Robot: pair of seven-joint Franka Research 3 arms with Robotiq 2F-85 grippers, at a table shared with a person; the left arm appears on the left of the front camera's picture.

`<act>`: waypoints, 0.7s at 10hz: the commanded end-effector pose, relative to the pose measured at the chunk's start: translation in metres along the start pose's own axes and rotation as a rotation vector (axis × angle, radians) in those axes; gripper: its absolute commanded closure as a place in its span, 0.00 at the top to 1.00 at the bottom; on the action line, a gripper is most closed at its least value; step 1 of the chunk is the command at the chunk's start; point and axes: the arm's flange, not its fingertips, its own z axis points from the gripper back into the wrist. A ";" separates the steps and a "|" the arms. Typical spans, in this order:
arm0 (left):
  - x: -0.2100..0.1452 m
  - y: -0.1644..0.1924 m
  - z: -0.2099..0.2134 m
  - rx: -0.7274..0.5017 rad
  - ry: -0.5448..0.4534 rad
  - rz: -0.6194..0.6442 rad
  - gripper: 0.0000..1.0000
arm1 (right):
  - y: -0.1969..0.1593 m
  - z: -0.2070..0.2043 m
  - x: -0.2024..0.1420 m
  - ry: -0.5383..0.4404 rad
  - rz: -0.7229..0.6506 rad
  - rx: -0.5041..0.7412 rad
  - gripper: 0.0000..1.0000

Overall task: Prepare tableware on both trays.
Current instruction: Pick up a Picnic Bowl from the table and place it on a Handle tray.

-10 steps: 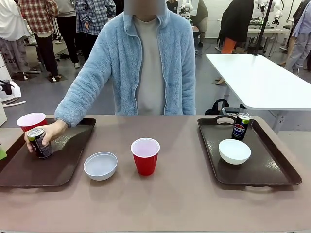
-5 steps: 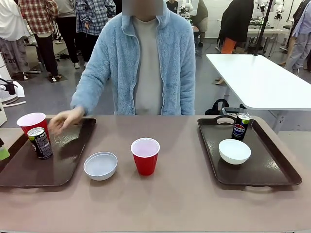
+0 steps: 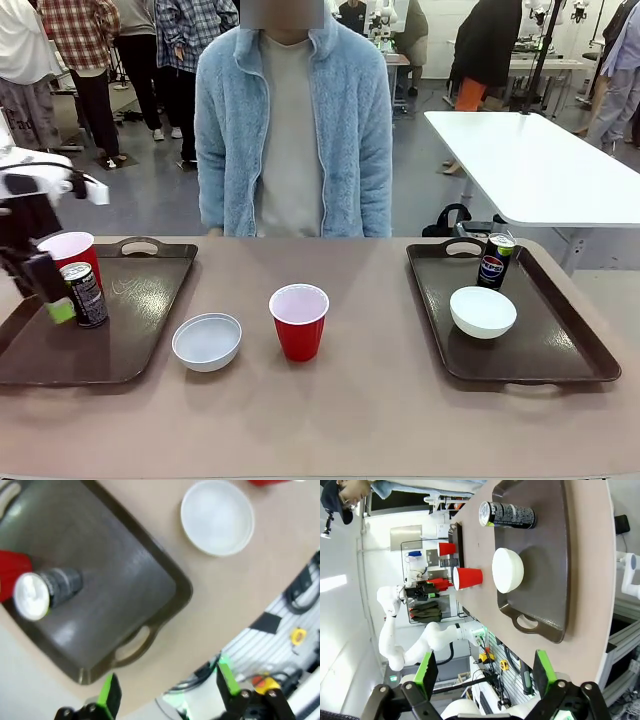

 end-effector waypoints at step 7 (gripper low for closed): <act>0.087 -0.032 -0.026 0.025 -0.034 0.092 1.00 | 0.001 0.001 0.000 -0.009 -0.005 0.006 1.00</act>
